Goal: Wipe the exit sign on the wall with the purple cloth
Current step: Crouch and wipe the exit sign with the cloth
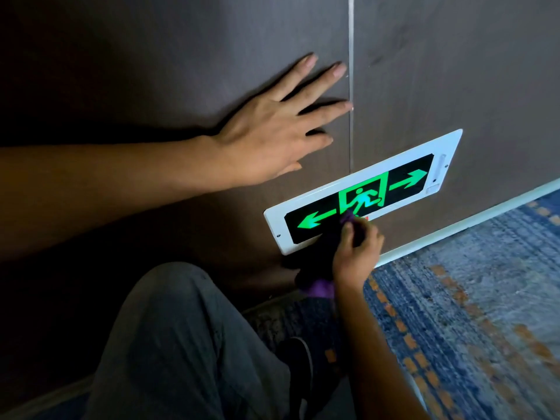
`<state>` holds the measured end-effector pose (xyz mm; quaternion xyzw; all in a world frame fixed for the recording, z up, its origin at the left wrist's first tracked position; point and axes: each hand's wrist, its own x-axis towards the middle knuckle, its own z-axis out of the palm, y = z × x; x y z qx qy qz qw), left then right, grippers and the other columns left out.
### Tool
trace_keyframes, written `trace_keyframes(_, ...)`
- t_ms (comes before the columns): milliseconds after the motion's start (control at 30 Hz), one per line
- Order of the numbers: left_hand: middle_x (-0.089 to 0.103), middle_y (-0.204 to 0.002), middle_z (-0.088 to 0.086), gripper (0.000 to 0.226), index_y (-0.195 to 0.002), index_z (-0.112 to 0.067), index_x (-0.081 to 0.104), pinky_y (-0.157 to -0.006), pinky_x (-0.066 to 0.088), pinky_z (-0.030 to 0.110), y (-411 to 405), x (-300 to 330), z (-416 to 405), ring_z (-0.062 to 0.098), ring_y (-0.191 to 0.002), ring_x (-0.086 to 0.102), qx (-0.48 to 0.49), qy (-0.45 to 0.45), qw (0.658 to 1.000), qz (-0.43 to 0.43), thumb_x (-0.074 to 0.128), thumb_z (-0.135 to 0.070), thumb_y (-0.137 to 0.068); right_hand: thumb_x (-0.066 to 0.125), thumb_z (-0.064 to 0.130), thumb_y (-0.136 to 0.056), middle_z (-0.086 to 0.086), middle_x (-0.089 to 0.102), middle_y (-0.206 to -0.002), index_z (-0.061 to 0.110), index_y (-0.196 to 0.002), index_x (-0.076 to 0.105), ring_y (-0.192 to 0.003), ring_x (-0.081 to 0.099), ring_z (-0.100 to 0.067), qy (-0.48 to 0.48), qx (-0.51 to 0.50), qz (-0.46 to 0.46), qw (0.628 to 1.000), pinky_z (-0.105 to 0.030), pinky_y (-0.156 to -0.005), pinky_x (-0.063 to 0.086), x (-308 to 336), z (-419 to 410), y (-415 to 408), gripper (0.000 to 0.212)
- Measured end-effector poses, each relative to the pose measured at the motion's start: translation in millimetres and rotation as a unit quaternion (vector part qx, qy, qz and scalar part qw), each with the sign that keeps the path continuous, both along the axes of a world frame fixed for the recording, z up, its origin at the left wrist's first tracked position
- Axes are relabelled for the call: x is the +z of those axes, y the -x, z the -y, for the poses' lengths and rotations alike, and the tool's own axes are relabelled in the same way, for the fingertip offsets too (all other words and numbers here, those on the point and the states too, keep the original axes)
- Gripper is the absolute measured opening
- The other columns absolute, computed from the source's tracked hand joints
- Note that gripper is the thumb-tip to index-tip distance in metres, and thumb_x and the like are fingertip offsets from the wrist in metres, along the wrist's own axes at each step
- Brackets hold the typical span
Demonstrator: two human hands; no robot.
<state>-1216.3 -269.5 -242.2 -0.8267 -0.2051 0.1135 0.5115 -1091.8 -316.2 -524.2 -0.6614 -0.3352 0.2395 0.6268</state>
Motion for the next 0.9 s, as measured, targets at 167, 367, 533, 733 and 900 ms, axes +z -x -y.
trace_keyframes(167,0.02,-0.172,0.009,0.066,-0.149,-0.027,0.051,-0.126,0.002,0.062,-10.6,-1.9,-5.3,0.045,-0.158,0.007,-0.001,0.004,1.0,-0.009,0.064,-0.056,-0.091,0.061,0.015,-0.1,-0.019,0.056,-0.123,0.009,-0.123,0.064,-0.109,0.057,-0.029,0.039,-0.022,-0.08,0.996,-0.022,-0.093,0.036,11.3,-25.9,-29.1,0.024)
trace_keyframes(367,0.011,-0.173,0.01,0.066,-0.155,-0.027,0.042,-0.124,0.003,0.066,-10.8,-8.4,-8.3,0.048,-0.158,0.003,0.009,-0.026,0.999,-0.031,0.049,-0.06,-0.098,0.057,0.008,-0.1,-0.022,0.055,-0.122,0.006,-0.125,0.061,-0.106,0.051,-0.022,0.073,0.036,-0.086,0.993,-0.015,-0.083,0.028,-0.7,-4.7,15.7,0.024)
trace_keyframes(533,0.011,-0.173,0.01,0.065,-0.154,-0.027,0.044,-0.124,0.002,0.066,-13.3,-10.2,-8.3,0.049,-0.158,0.002,0.017,-0.021,0.999,-0.046,0.049,-0.06,-0.098,0.056,0.012,-0.102,-0.018,0.053,-0.126,0.007,-0.13,0.058,-0.103,0.052,-0.02,0.101,0.081,-0.089,0.987,-0.016,-0.081,0.029,-12.1,19.4,66.4,0.028)
trace_keyframes(733,0.013,-0.173,0.008,0.059,-0.148,-0.027,0.051,-0.125,0.0,0.065,-16.0,-9.4,-5.6,0.047,-0.158,0.0,0.021,0.001,1.0,-0.012,0.055,-0.055,-0.096,0.058,0.024,-0.103,-0.006,0.054,-0.121,0.015,-0.124,0.06,-0.097,0.052,-0.01,0.105,0.195,-0.053,0.974,-0.032,-0.09,0.048,-25.3,45.6,97.9,0.023)
trace_keyframes(900,0.017,-0.172,0.012,0.055,-0.146,-0.023,0.054,-0.128,0.009,0.059,-18.5,-9.1,-6.1,0.047,-0.157,0.01,0.011,0.045,0.998,0.035,0.062,-0.042,-0.095,0.064,0.02,-0.1,-0.011,0.06,-0.113,0.01,-0.116,0.065,-0.102,0.061,-0.025,0.076,0.125,-0.069,0.987,-0.038,-0.094,0.049,-23.5,36.2,62.9,0.019)
